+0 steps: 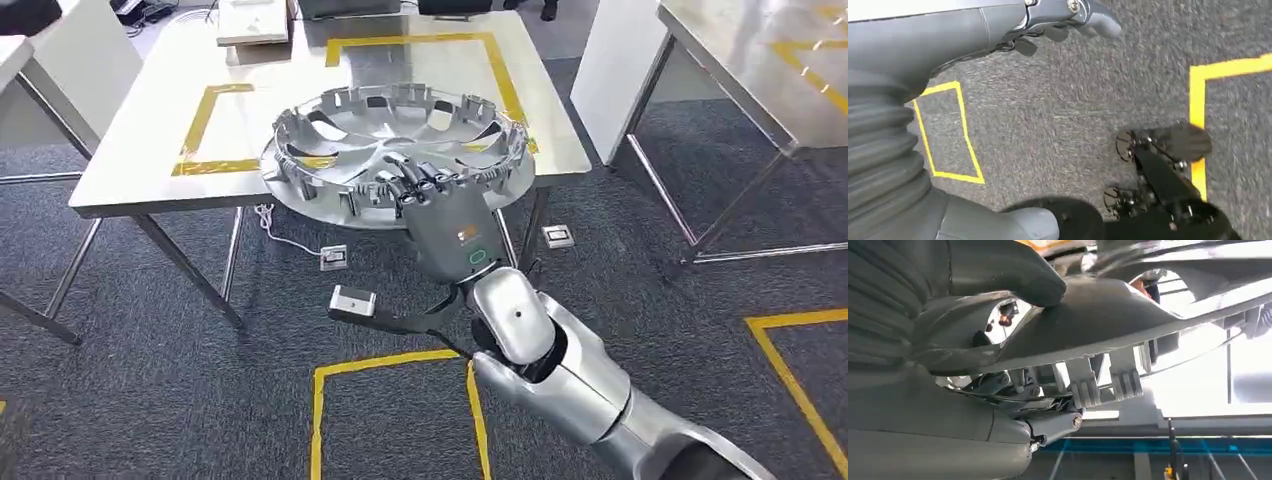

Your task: Take the parts from the cabinet and place them on the table.

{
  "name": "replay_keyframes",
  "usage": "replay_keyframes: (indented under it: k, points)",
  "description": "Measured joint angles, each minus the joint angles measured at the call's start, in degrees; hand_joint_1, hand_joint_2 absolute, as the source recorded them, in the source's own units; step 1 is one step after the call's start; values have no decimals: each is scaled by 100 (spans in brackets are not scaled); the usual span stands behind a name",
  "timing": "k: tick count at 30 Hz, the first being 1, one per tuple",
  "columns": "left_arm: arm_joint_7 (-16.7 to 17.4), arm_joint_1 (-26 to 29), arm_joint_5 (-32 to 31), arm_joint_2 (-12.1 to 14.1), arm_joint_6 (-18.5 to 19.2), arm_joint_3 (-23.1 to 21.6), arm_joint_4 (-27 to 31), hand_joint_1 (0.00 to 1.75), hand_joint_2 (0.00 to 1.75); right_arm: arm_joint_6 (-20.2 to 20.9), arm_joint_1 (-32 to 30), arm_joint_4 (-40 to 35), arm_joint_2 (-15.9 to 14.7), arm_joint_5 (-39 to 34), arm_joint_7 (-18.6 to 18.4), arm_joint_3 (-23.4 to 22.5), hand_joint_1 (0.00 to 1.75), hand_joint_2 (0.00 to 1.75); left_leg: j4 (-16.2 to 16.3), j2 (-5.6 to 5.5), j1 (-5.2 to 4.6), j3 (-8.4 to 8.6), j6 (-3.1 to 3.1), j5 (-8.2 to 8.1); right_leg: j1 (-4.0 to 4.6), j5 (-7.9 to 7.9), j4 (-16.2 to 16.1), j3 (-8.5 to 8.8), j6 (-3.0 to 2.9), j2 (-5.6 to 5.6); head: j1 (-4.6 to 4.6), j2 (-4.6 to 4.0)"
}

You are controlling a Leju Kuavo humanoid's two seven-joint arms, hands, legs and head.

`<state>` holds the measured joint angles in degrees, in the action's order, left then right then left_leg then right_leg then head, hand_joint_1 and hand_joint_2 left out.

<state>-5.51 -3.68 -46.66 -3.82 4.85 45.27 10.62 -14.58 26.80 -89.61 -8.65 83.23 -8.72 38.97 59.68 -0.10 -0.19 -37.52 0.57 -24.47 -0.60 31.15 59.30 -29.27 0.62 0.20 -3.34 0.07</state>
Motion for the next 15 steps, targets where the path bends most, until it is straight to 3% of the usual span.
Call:
replay_keyframes:
  k: [2, 3, 6, 7, 8, 11, 12, 13, 14, 15]
  points:
    - [-2, 9, 0, 2, 0, 2, 4, 0, 175, 4, -8, 0, 0, -7, -9, -2, 175, 175, -84, -30, 30, 166, 62, -33, -23, 42, 183, -39, 26, -8, -9, 0]
    - [-2, 4, 0, 2, 0, 2, 4, 0, 175, -2, 10, 0, -7, -7, -7, -4, 175, 175, -109, -32, 31, 214, 99, -58, -19, 109, 475, -214, 39, -2, -6, 0]
    - [-2, -13, -2, -2, 9, 2, 4, 0, 175, -9, -3, 0, -26, -2, 2, -9, 175, 175, -111, -53, 24, 301, 123, -160, -14, 557, 1616, -1045, 80, 0, -9, 0]
    - [0, -3, -4, -2, 9, 2, 2, 0, 175, -9, -21, 2, -31, -4, 0, -9, 175, 175, -104, -64, 24, 352, 118, -202, -16, 536, 1726, -1197, 88, -1, -13, 0]
    - [0, 14, -15, -4, 9, 2, 0, 0, 175, -4, -53, 4, -46, -7, 0, -9, 175, 175, -99, -76, 25, 422, 111, -258, -21, 330, 1564, -1225, 95, -2, -13, 0]
    - [0, 36, -35, -24, 9, 4, 0, 0, 175, -7, -101, 4, -94, -11, -22, -24, 175, 175, -81, -97, 26, 610, 50, -433, -26, -737, 165, -833, 58, -5, -15, 0]
    - [0, 35, -39, -26, 9, 4, -9, 0, 175, -20, -108, 7, -125, -13, -22, -24, 175, 175, -51, -100, 7, 658, 17, -467, 2, -627, 71, -839, 21, -9, 13, 0]
    - [0, 23, -53, -24, 9, 4, -7, 0, 175, -28, -111, 7, -129, -15, -17, -24, 175, 175, -66, -107, 11, 602, -16, -483, 34, -501, 23, -835, -14, -17, 6, 0]
    - [-2, 17, -77, -24, 9, 4, -7, 0, 175, -50, -132, -13, -136, -22, -28, -31, 175, 175, -85, -100, 16, 616, -63, -514, 47, -625, 6, -798, -55, -7, 7, 0]
    - [-6, 26, -98, -24, 9, 4, -7, 0, 175, -59, -159, -17, -173, -37, -48, -48, 175, 175, -33, -102, 11, 660, -92, -490, 29, -598, -11, -774, -105, -9, 11, 0]
